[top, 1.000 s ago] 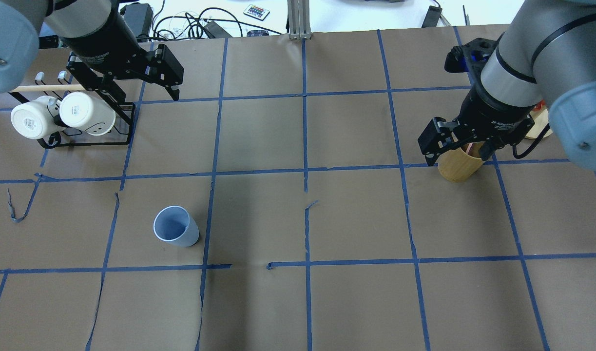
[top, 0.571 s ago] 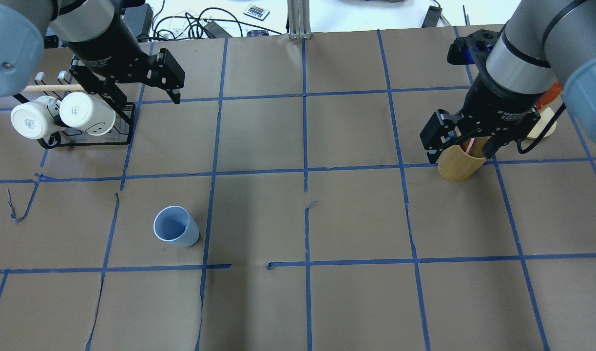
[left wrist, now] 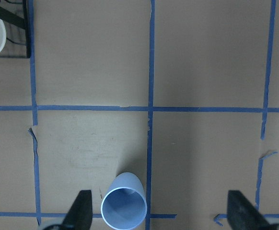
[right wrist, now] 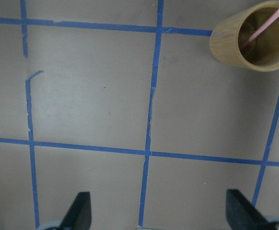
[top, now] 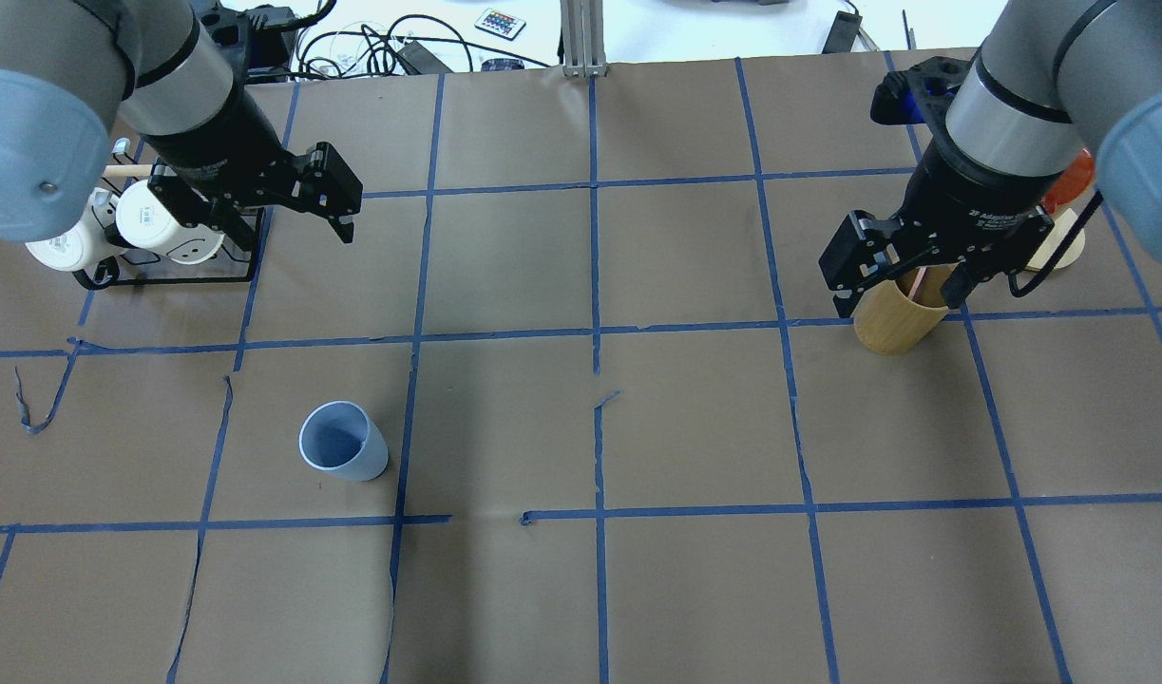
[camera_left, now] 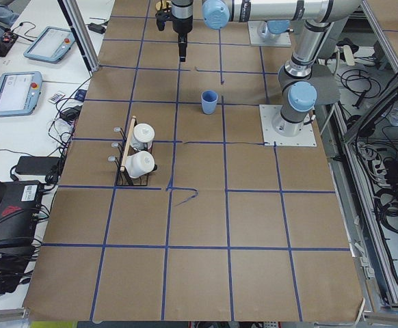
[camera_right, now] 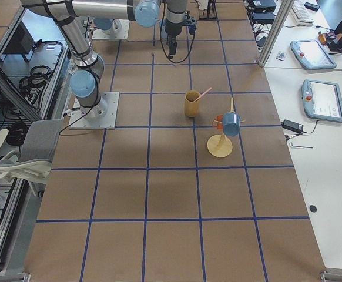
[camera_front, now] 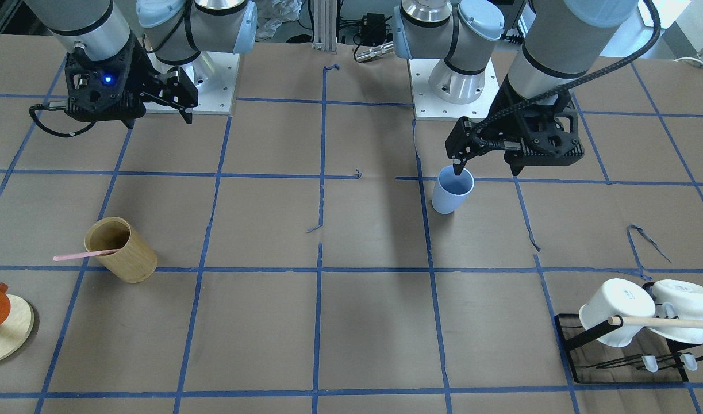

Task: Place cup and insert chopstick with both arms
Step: 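Lift the pink chopstick with the right gripper while the left reaches for the cup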

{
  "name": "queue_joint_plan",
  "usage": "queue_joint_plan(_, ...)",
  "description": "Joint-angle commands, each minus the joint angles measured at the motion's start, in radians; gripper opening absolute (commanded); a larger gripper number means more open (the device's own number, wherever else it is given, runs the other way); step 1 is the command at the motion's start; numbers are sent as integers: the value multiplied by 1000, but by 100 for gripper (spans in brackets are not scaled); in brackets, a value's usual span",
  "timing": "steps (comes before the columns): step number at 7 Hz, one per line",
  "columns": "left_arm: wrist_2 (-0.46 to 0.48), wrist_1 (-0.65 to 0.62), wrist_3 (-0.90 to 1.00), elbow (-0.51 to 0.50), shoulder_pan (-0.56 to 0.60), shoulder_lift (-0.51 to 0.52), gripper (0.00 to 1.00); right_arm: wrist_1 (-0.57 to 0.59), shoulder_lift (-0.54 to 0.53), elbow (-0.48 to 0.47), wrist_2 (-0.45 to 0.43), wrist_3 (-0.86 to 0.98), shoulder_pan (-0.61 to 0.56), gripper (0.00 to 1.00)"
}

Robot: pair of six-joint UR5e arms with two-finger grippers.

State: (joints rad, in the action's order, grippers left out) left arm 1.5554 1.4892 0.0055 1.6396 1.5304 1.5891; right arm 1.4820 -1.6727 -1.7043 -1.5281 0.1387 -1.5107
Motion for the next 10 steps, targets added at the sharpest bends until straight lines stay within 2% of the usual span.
queue_joint_plan(1,5,-56,78,125,-44,-32,100,71,2,2,-1,-65,7,100)
queue_joint_plan(2,5,-76,97,170,-82,-40,100,160,11,-3,-3,-67,9,100)
queue_joint_plan(4,8,-88,169,337,-105,-89,100,295,98,-3,-90,-68,81,100)
queue_joint_plan(6,6,-95,195,376,-119,-106,100,455,151,-3,-90,-70,177,100)
queue_joint_plan(8,-14,-170,294,469,-273,-103,100,581,229,-24,-78,-94,190,100)
queue_joint_plan(9,-44,-228,300,515,-301,-104,98,636,270,-44,-78,-120,191,100)
queue_joint_plan(10,-43,-247,221,516,-283,-106,99,683,281,-57,-75,-122,191,89)
